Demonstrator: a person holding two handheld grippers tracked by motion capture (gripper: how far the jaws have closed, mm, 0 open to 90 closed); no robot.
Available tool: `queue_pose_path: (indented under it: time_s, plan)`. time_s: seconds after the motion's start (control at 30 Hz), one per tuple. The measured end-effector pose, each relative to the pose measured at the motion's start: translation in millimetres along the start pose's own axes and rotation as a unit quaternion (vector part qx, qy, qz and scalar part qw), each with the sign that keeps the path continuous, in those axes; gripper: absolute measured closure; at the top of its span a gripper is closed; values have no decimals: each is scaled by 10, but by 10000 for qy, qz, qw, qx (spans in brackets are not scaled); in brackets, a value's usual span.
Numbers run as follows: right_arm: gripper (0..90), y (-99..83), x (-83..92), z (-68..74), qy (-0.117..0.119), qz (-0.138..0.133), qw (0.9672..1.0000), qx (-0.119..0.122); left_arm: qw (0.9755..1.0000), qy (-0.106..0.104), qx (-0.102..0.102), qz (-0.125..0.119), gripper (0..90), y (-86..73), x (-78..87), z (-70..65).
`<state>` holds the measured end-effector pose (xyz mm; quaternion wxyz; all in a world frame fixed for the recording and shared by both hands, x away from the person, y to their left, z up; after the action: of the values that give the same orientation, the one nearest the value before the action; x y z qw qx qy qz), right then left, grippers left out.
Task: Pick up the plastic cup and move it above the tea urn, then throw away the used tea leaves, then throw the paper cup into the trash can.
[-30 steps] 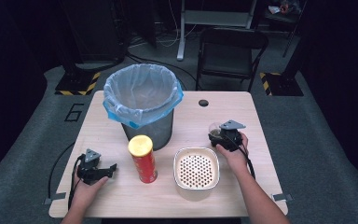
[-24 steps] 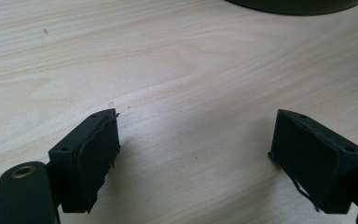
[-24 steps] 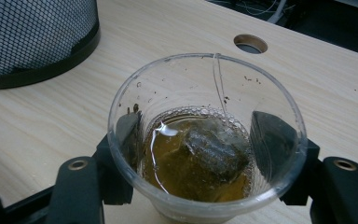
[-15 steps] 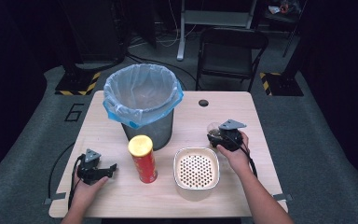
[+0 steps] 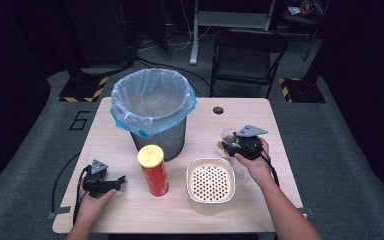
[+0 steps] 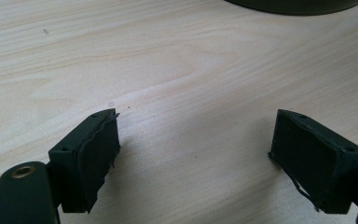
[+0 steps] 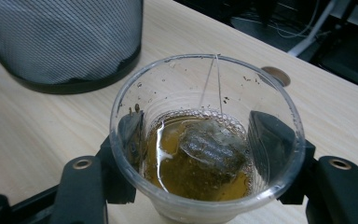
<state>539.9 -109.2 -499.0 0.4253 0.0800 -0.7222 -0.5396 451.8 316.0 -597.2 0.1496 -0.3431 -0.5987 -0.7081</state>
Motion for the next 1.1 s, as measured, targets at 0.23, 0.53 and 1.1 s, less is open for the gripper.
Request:
queue_pose_path:
  time_s: [0.23,0.53,1.1]
  plan:
    - [375,70,106,67,296,-102,9993,220,10000,-15,18,-5,148,3,-4,-5]
    - [374,99,164,79,456,-198,9987,122,10000,-22,30,14,148,0,-3,-8]
    - [377,296,300,140,623,-436,9957,527,10000,-4,0,-3,148,0,0,-5]
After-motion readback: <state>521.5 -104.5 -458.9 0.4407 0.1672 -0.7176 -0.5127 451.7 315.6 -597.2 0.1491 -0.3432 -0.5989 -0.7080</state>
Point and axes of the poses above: each handheld gripper's, and its own axes: x roughly backward along the jaws, y roughly out of its top, z roughly to its left, the point moved 10 cm from there along -x, roughly forward along the jaws, and after that the axes turned 5 degrees about y, right-handed, at the moved point
